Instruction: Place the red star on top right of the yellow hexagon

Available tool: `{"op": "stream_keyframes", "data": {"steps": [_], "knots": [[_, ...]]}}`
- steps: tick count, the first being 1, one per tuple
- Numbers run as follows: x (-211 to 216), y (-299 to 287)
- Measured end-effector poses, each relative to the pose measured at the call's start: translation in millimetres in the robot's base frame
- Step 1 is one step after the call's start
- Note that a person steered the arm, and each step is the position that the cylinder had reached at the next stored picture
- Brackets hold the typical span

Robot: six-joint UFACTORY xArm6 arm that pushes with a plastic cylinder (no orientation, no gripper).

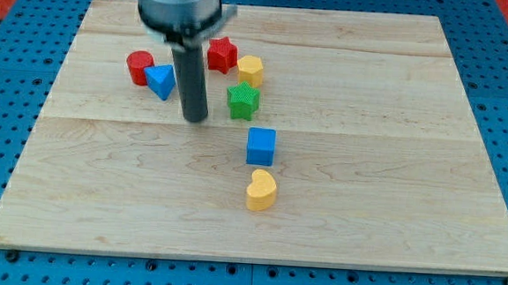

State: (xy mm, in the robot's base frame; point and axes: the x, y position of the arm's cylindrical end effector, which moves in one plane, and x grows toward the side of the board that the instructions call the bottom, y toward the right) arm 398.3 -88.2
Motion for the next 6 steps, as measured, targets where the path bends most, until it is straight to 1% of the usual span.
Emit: {"op": "stream_keyframes", "data": {"steps": [1,2,3,4,5,6], "knots": [[-46,-8],[-84,4],[-114,40],[-115,55],[-116,52],[-118,31]]}}
